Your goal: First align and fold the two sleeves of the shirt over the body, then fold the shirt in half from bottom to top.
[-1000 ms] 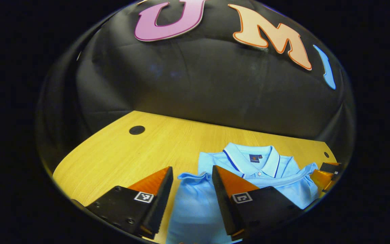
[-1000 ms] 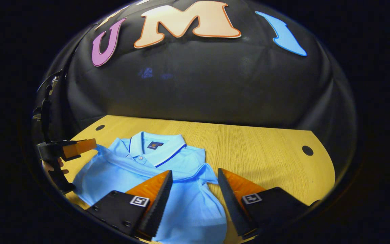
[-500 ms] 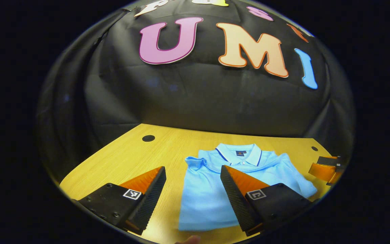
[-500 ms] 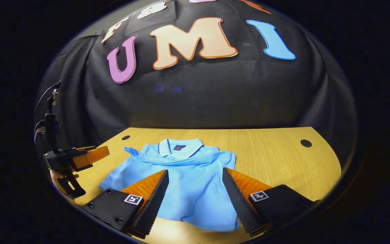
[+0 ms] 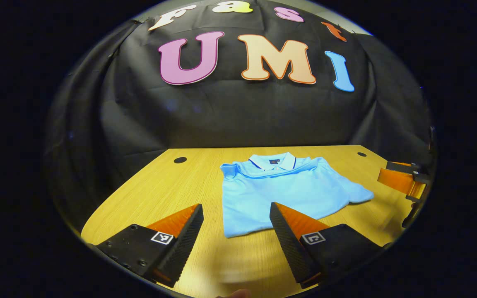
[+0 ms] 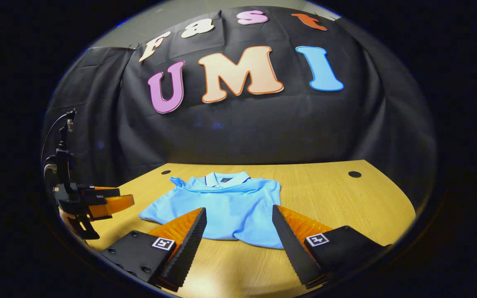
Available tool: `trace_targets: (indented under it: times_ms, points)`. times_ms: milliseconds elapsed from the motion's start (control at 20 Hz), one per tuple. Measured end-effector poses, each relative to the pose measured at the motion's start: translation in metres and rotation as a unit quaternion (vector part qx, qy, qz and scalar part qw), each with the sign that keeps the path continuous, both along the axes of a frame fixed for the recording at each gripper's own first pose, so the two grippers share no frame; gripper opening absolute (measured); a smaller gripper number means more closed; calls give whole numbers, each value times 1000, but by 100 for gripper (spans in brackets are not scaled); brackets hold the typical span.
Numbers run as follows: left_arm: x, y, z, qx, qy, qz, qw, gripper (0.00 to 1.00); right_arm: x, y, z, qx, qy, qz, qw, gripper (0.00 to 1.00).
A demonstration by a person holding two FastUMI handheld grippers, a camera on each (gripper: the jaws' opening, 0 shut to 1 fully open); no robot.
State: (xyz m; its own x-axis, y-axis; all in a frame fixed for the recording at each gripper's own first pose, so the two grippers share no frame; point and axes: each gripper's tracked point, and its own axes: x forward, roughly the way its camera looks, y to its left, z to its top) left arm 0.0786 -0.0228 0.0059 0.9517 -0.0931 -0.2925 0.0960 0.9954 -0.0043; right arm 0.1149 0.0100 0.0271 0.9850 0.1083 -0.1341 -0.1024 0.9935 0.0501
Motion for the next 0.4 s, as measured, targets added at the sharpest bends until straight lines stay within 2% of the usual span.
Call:
trace_targets:
  times_ms: [150, 400]
  points:
    - [-20, 2, -3, -11, 1, 8, 1000, 96, -19, -7, -4, 12, -10, -14, 1000, 98]
    - [-41, 7, -16, -36, 21, 18, 999, 96, -44, -17, -14, 1, -7, -24, 1000, 98]
